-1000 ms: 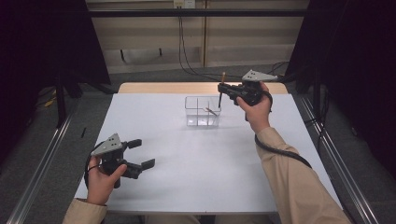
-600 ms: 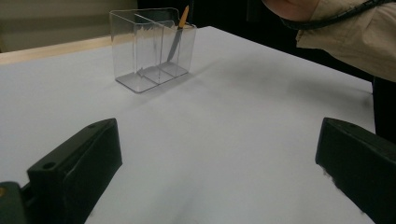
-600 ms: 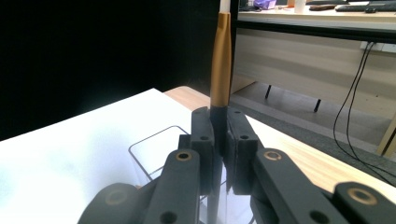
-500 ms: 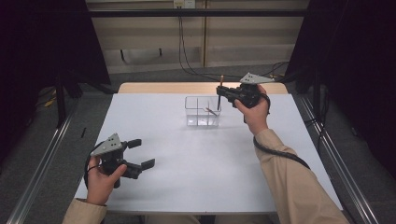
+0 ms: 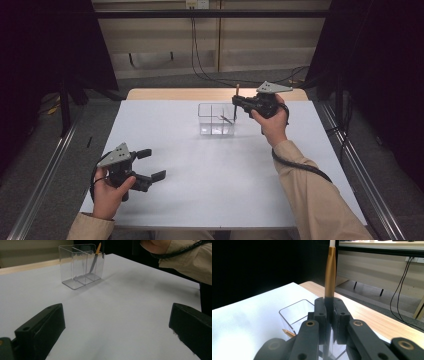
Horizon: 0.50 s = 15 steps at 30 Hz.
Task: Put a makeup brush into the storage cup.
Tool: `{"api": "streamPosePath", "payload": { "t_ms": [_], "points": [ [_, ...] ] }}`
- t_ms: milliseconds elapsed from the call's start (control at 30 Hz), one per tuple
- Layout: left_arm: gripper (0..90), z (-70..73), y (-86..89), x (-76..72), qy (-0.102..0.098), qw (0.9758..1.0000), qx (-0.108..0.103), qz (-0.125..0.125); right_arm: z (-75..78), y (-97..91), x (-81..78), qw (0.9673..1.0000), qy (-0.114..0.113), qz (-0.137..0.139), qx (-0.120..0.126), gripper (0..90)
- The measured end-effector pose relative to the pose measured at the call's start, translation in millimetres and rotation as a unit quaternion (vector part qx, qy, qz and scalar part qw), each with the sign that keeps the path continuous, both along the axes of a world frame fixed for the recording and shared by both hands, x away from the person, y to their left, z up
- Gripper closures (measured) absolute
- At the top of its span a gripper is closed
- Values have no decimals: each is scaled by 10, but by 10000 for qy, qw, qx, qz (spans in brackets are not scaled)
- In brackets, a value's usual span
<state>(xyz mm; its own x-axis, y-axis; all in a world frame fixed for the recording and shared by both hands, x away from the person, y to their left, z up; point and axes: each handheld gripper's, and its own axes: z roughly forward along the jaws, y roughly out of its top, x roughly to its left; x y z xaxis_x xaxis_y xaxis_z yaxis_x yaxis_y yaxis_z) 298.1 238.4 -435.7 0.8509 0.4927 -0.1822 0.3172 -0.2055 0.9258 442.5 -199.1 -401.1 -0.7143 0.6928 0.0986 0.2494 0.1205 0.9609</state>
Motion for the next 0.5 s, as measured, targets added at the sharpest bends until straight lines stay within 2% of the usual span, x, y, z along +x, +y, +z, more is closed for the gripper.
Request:
{"api": "streamPosePath", "payload": {
  "t_ms": [500],
  "points": [
    [5, 1, 5, -1, -7, 10000, 5, -1, -37, 17, -15, 10000, 57, 46, -59, 837]
  ]
}}
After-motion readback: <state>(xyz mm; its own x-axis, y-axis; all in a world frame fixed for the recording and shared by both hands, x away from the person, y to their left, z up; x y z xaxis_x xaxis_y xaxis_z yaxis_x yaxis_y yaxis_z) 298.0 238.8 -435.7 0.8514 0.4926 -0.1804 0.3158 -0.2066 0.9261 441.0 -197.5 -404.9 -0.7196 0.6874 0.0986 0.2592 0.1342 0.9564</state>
